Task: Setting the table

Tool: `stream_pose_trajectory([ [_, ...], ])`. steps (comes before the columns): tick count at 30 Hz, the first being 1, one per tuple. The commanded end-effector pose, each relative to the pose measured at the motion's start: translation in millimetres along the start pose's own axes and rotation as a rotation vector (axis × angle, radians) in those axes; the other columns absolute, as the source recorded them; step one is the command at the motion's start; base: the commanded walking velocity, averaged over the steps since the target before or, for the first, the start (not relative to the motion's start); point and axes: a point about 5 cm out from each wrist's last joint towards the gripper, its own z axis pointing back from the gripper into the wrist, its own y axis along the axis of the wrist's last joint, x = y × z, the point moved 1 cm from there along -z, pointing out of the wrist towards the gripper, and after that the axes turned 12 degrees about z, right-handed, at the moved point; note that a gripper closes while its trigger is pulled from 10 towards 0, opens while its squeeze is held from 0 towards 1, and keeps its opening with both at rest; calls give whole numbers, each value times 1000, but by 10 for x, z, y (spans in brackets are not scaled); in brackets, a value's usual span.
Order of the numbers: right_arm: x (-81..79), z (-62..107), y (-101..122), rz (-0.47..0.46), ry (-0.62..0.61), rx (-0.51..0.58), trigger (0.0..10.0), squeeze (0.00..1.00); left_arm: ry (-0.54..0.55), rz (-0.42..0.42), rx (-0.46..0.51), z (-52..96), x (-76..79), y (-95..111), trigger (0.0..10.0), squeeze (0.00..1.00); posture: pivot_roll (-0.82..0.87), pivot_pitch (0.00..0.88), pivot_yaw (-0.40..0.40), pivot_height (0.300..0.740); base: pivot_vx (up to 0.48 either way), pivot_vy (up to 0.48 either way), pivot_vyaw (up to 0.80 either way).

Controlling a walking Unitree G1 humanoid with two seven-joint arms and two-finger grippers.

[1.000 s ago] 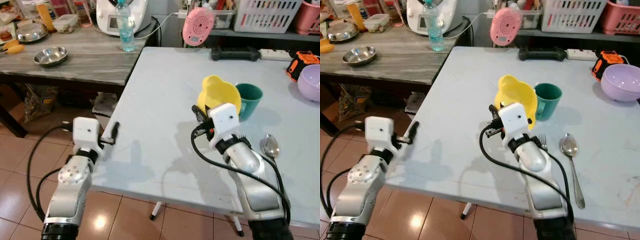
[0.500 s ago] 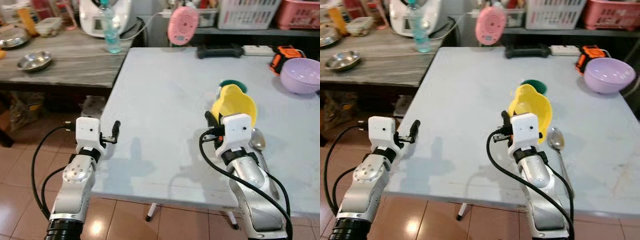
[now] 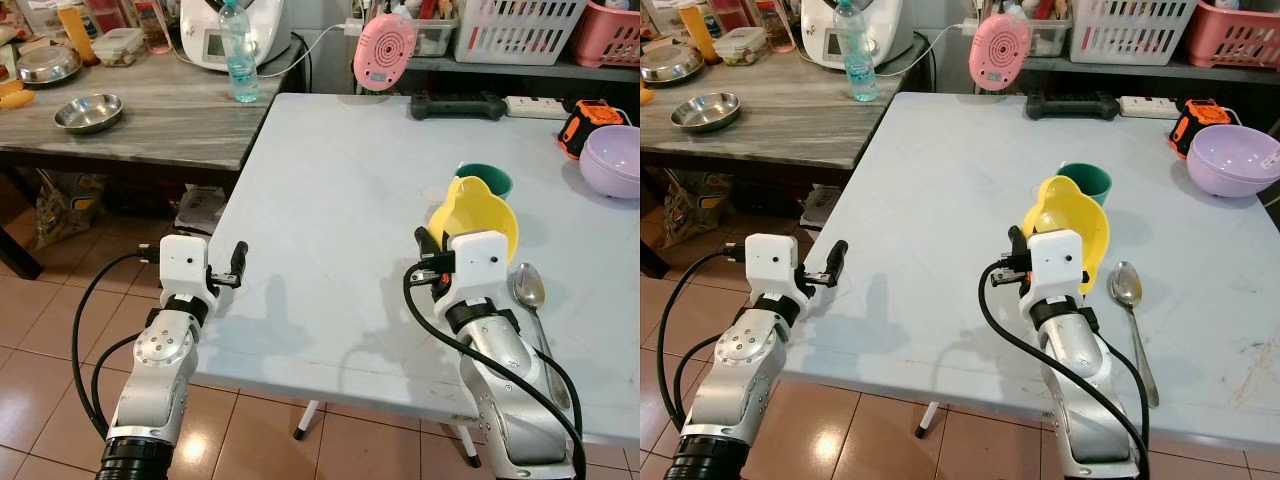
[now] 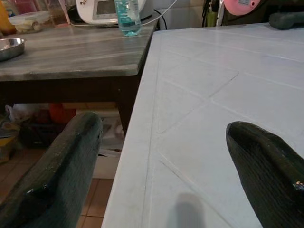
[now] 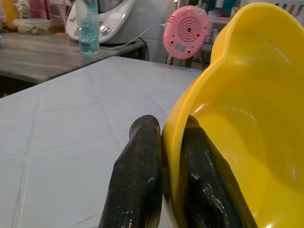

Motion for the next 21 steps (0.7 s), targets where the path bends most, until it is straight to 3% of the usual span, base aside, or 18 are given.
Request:
stream_pose_trajectory([
  [1, 46, 6, 113, -6, -29, 48, 10000, 0, 14, -14, -6, 13, -42, -23, 10000, 0, -17, 59, 34, 740, 0, 247, 0],
  [21, 58, -7, 143, -2, -63, 60, 10000, 0, -11, -27, -10, -2, -30, -20, 10000, 0, -12, 60, 52, 740, 0, 343, 0],
])
